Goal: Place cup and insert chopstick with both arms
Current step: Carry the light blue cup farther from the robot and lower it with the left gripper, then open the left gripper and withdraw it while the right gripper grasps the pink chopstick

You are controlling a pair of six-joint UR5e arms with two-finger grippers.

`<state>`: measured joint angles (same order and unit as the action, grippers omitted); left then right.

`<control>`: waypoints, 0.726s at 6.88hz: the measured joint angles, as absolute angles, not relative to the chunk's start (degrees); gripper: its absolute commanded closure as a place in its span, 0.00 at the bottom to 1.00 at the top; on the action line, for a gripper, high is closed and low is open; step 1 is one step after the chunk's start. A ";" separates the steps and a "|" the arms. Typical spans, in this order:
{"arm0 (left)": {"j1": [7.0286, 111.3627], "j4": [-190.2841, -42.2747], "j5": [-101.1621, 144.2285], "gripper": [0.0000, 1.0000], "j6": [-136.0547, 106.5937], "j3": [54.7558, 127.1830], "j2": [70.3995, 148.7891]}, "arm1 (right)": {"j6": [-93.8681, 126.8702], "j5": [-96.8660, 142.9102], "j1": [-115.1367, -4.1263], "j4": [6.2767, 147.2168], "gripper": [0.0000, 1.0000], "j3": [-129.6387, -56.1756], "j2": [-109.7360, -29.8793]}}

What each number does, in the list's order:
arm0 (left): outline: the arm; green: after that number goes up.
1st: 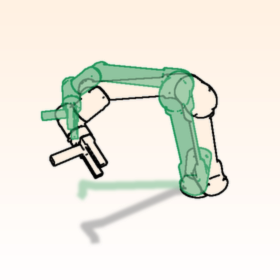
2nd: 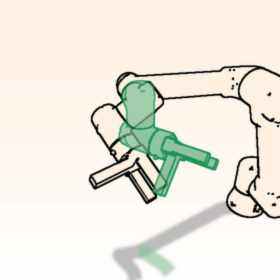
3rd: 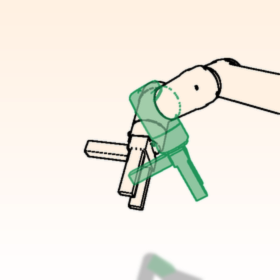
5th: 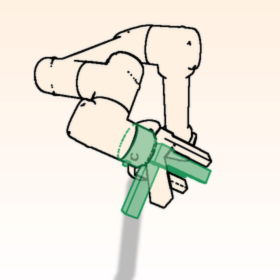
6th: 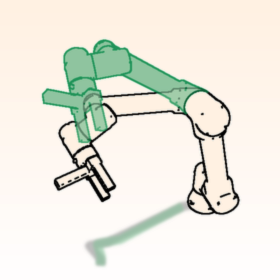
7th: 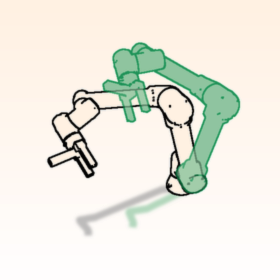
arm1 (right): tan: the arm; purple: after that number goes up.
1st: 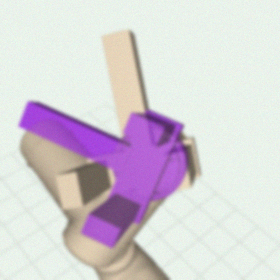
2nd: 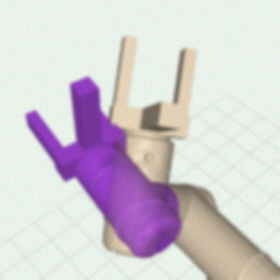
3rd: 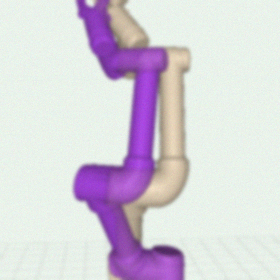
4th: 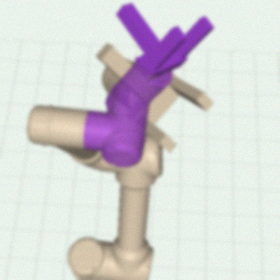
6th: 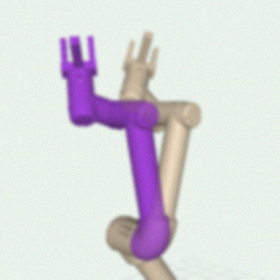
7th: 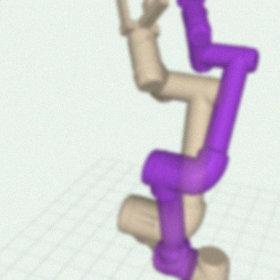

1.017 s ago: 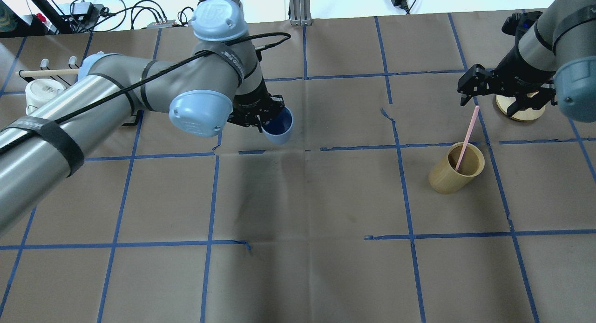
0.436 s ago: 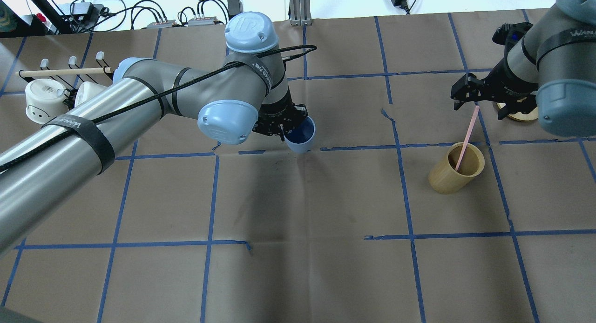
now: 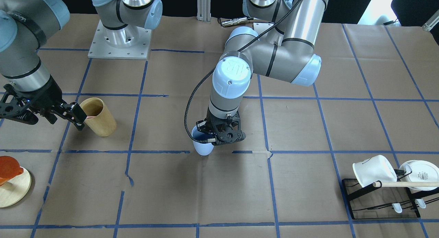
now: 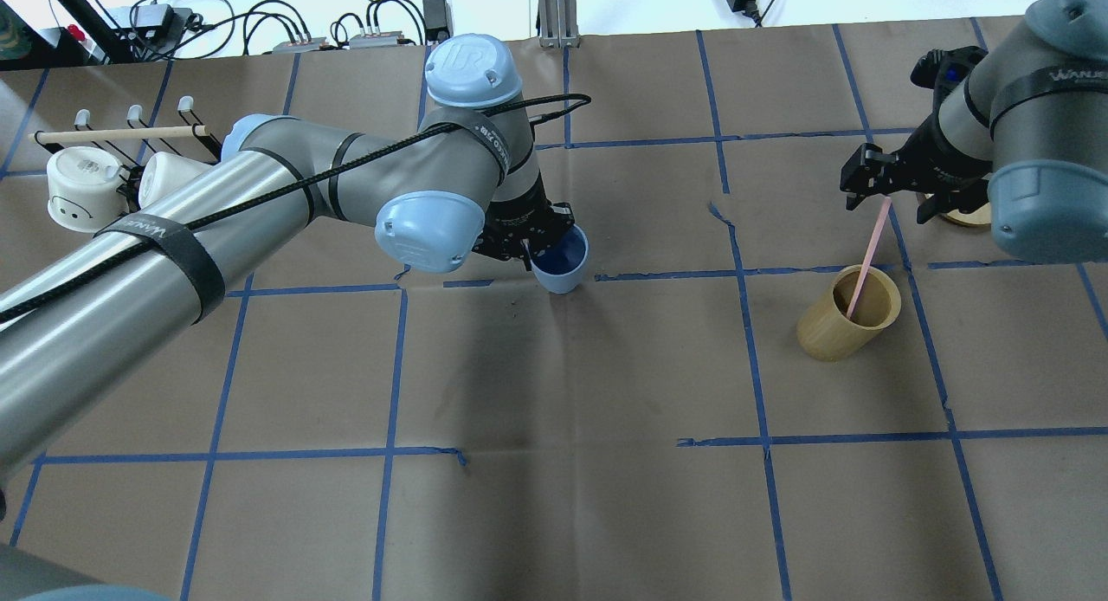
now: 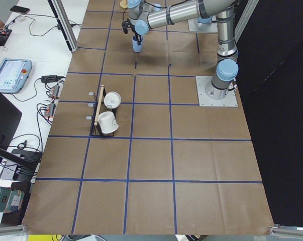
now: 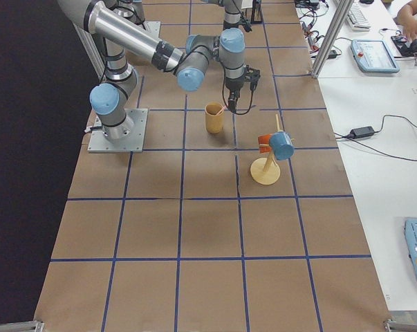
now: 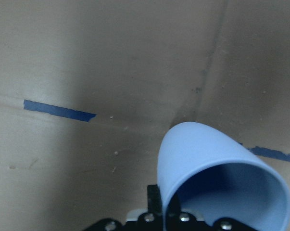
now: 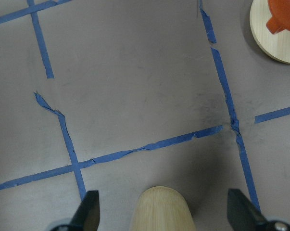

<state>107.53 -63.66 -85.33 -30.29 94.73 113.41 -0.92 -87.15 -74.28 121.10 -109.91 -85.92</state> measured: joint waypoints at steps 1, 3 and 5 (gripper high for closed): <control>107.53 -63.72 -84.91 0.00 -30.28 94.54 113.85 | -0.95 -87.27 -74.32 120.97 0.29 -110.70 -86.21; 107.45 -63.82 -84.51 0.00 -30.20 94.07 113.85 | -0.96 -87.35 -74.35 120.89 0.40 -111.74 -86.63; 106.44 -66.95 -84.71 0.01 -29.13 91.32 111.30 | -1.12 -87.41 -74.36 120.78 0.61 -112.07 -86.73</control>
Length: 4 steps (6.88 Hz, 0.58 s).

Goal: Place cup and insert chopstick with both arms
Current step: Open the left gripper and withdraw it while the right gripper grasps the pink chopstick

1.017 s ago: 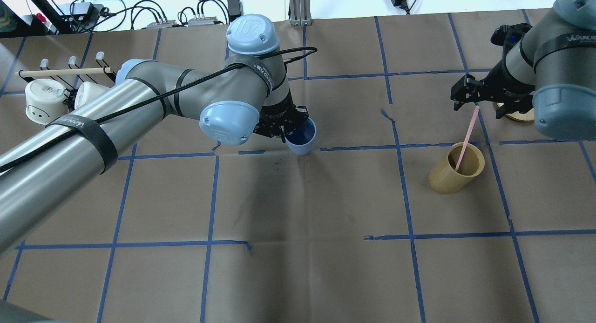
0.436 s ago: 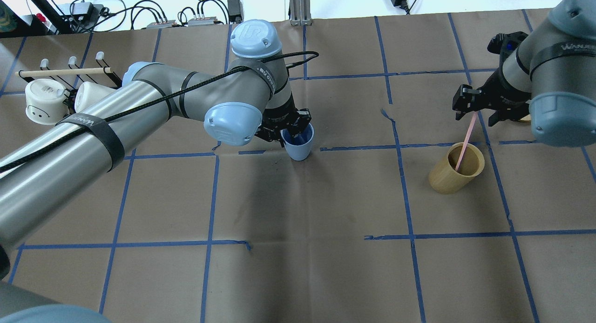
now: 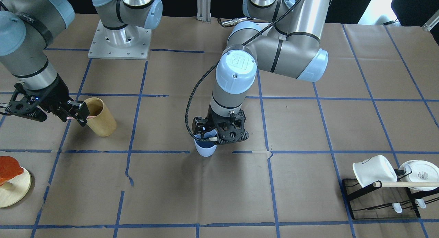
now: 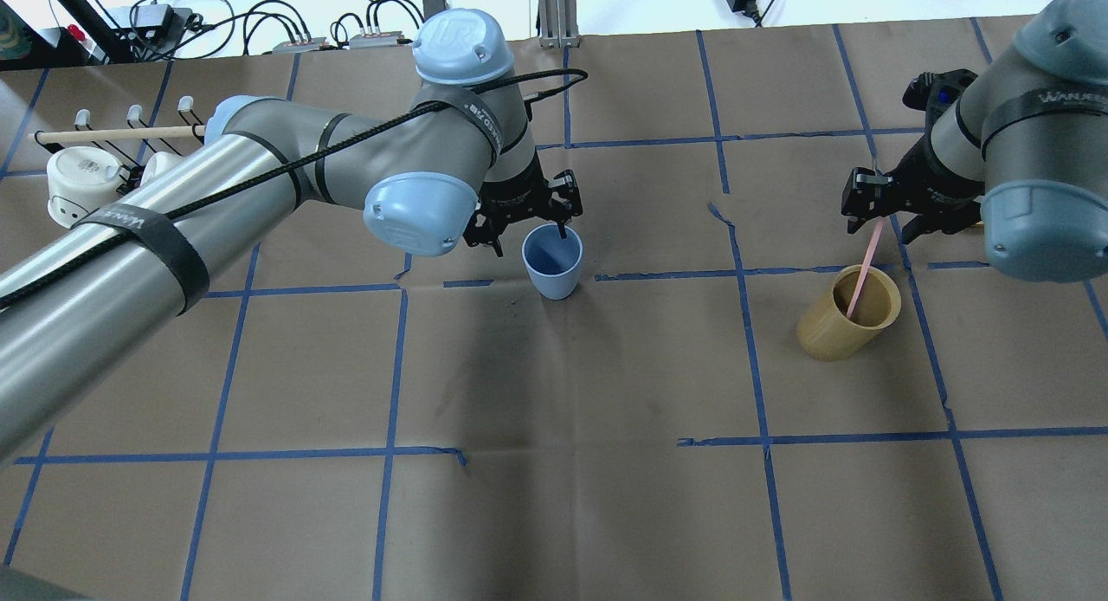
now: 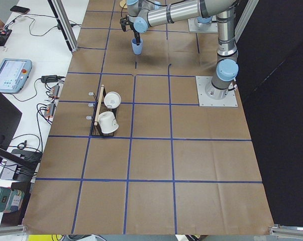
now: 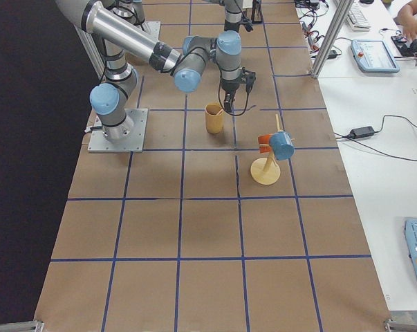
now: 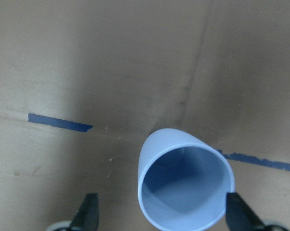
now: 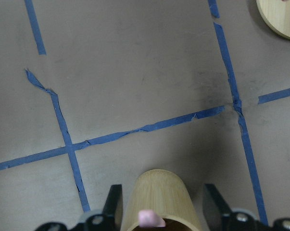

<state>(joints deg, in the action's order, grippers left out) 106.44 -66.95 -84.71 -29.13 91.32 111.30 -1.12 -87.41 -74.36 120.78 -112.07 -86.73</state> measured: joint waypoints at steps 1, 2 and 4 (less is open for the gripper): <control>105.39 -72.53 -84.90 0.02 -26.92 89.11 109.99 | -1.29 -87.43 -74.36 120.72 0.72 -112.14 -86.75; 103.55 -77.96 -85.06 0.09 -23.23 87.37 108.55 | -1.36 -87.38 -74.36 120.24 0.79 -112.22 -86.79; 97.44 -89.09 -85.15 0.00 -11.28 85.94 102.48 | -1.40 -87.19 -74.36 118.82 0.86 -112.12 -87.20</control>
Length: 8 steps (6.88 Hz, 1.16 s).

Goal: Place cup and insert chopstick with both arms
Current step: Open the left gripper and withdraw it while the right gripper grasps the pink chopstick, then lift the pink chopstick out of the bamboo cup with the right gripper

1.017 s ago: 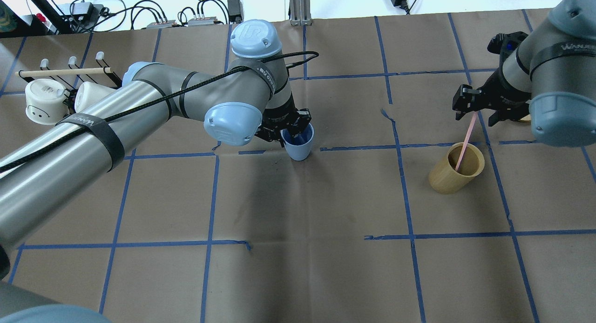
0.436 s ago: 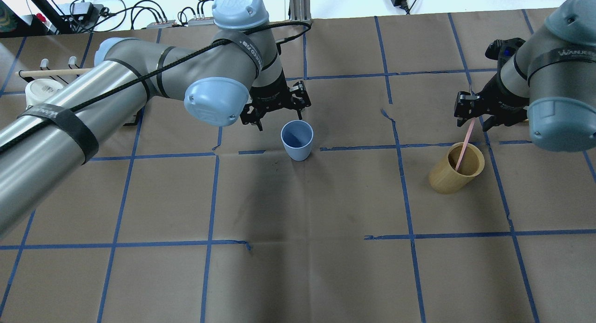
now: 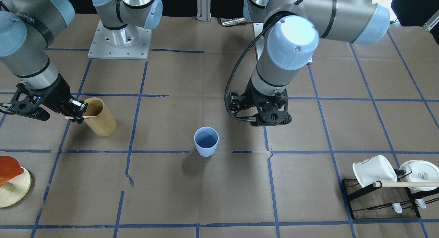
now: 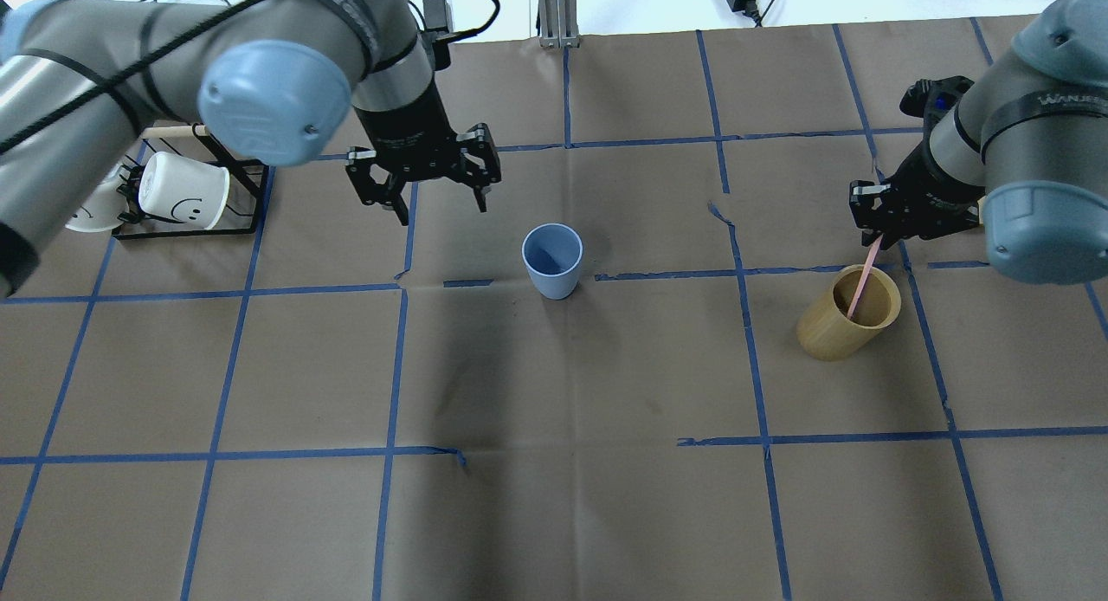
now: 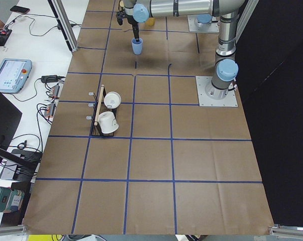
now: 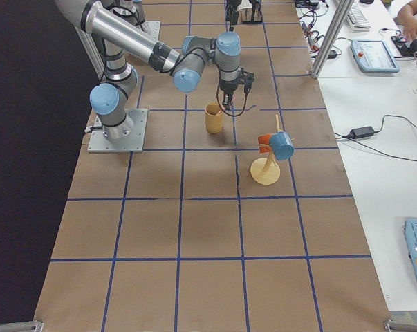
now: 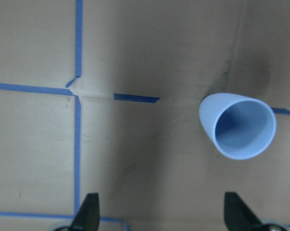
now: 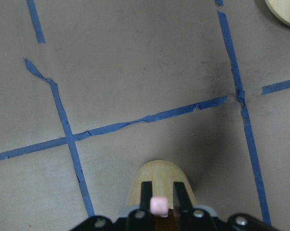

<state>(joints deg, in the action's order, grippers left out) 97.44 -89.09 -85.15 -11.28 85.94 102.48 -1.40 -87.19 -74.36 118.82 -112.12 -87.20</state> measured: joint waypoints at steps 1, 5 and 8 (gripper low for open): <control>95.17 -92.27 -85.69 0.00 -6.14 85.75 98.84 | -1.40 -87.11 -74.36 118.05 0.89 -111.78 -87.47; 88.81 -88.11 -87.92 0.00 1.35 87.19 92.16 | -1.39 -87.09 -74.41 112.40 0.93 -106.90 -87.68; 87.34 -87.71 -88.18 0.00 0.78 87.62 91.91 | -1.28 -87.02 -74.88 100.68 0.93 -93.22 -87.14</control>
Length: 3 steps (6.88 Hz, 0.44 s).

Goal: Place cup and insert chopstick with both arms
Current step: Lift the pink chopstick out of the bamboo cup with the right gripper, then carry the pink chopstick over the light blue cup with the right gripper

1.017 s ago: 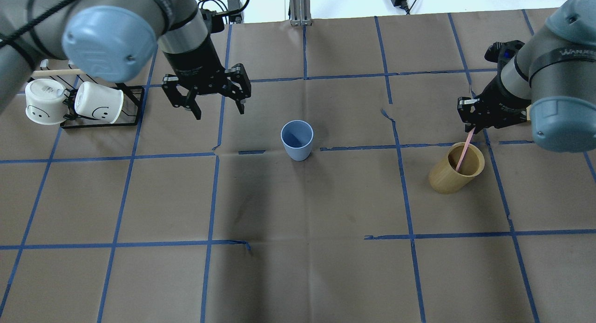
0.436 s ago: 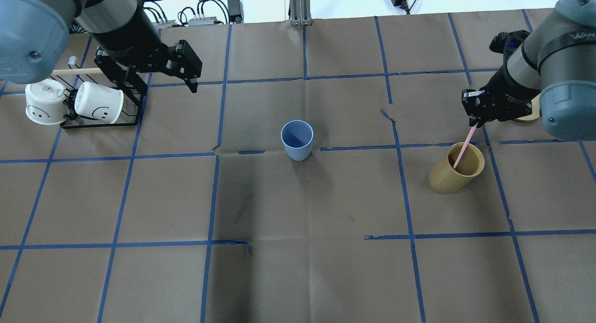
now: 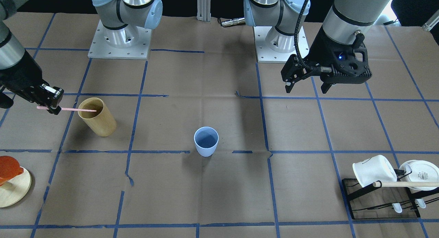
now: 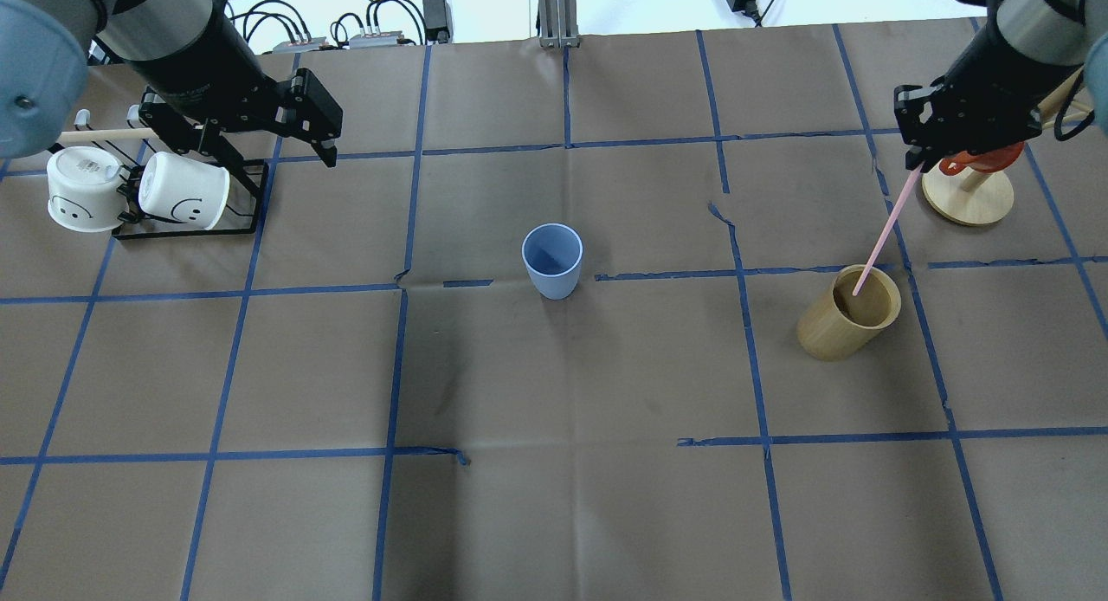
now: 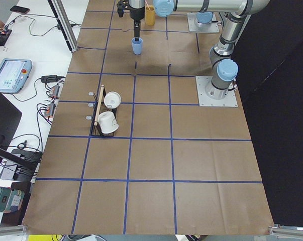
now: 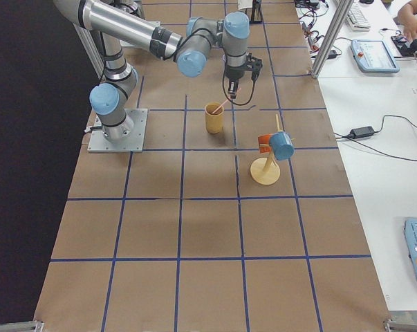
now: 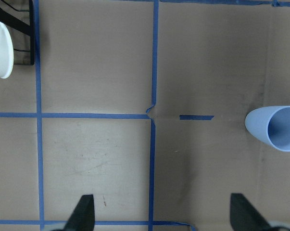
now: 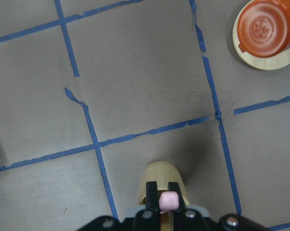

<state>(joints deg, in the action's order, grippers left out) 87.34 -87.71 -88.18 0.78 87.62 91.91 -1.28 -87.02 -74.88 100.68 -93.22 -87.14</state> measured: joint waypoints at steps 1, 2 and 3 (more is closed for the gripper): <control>87.31 -87.91 -88.24 0.00 0.75 87.63 91.41 | -1.17 -86.88 -75.63 99.34 0.93 -89.45 -86.87; 87.29 -88.28 -88.30 0.00 0.79 87.67 90.77 | -0.41 -86.61 -77.21 98.89 0.93 -86.56 -86.73; 87.28 -88.43 -88.28 0.00 0.95 87.68 90.61 | 1.43 -85.57 -79.04 98.78 0.93 -85.12 -86.67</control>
